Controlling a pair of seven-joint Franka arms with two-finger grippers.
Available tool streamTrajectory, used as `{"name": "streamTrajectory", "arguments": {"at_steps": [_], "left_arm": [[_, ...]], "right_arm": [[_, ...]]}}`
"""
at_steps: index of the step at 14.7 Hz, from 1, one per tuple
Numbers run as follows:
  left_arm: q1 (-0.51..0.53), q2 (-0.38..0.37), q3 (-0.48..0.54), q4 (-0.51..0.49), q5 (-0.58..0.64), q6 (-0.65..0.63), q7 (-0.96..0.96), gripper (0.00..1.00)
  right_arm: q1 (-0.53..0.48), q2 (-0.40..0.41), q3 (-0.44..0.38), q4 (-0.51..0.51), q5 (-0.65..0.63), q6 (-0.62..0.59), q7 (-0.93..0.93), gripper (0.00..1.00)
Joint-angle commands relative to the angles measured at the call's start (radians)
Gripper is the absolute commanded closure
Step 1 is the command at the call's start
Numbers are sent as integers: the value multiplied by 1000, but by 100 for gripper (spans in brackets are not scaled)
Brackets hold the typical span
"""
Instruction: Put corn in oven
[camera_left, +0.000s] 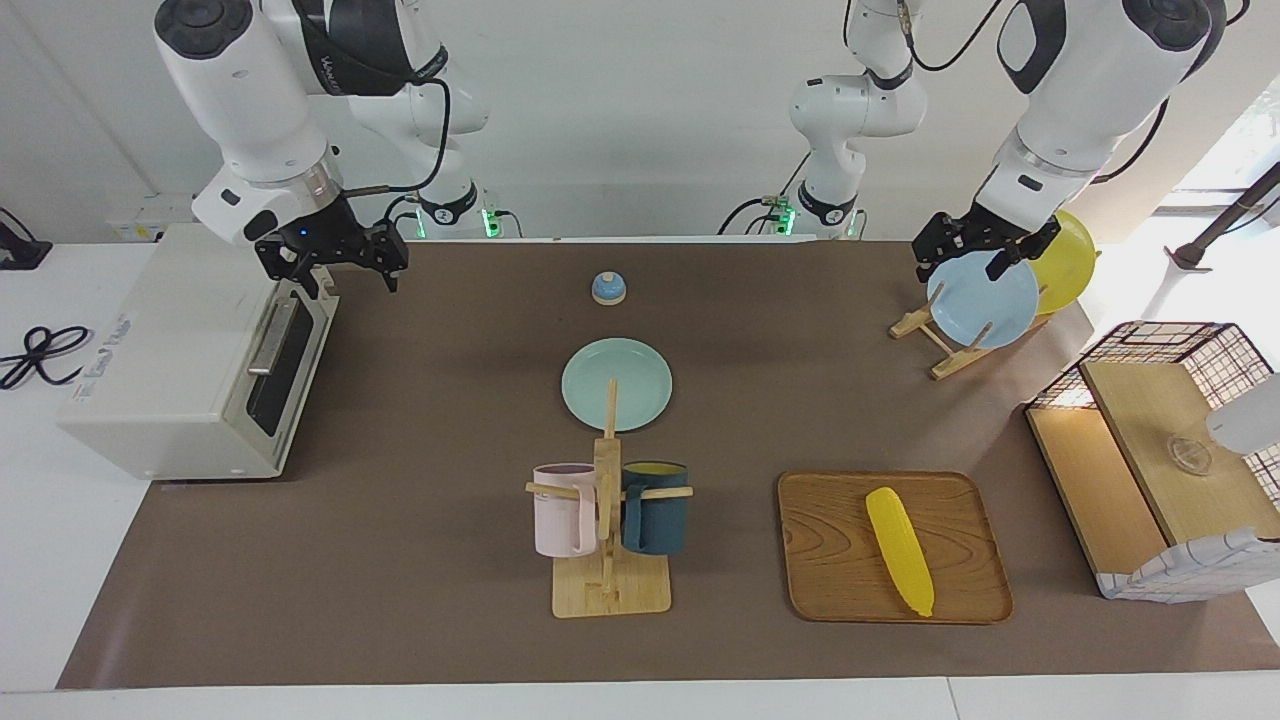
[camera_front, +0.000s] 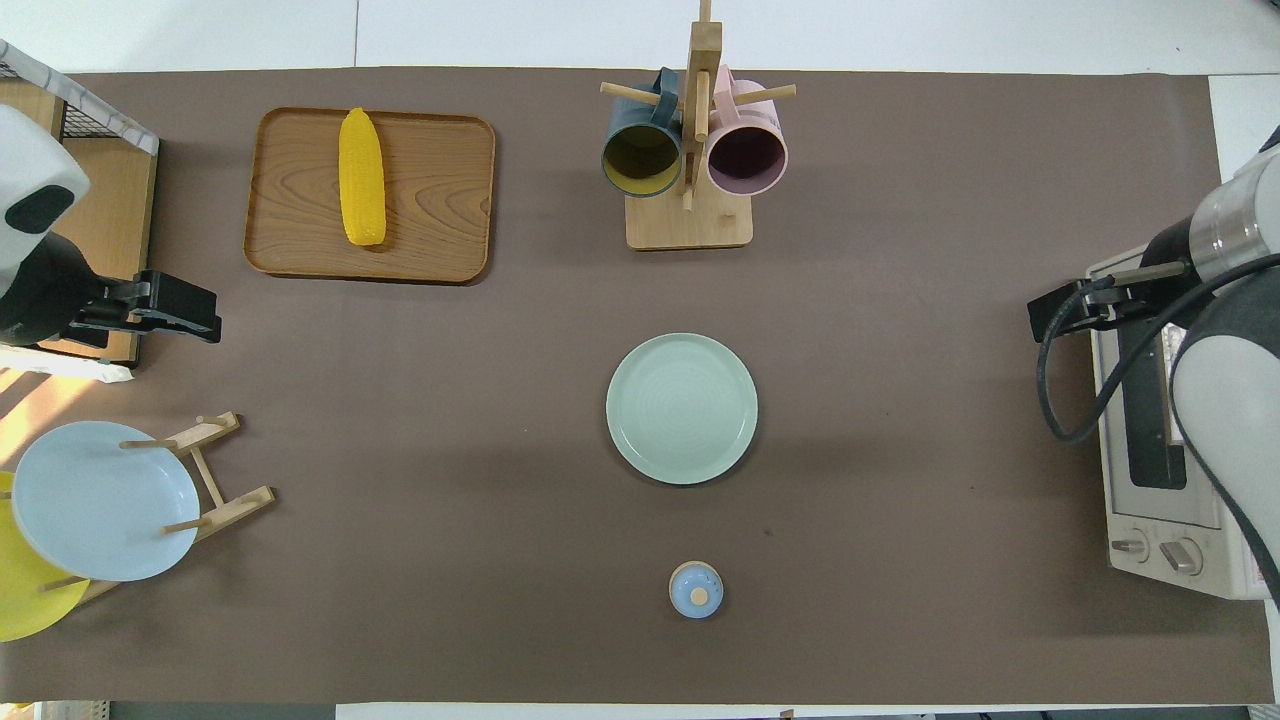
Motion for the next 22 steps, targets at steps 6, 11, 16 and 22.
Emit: {"name": "streamTrajectory", "arguments": {"at_steps": [6, 11, 16, 22], "left_arm": [[-1, -8, -2, -8, 11, 10, 5, 0], [6, -9, -2, -8, 11, 10, 11, 0], [0, -8, -2, -8, 11, 10, 7, 0], [0, -8, -2, -36, 10, 91, 8, 0]], "right_arm": [[-7, 2, 3, 3, 20, 5, 11, 0], [-24, -18, -2, -58, 20, 73, -14, 6], [-98, -77, -4, -198, 14, 158, -111, 100], [-193, -116, -5, -354, -6, 304, -114, 100]]}}
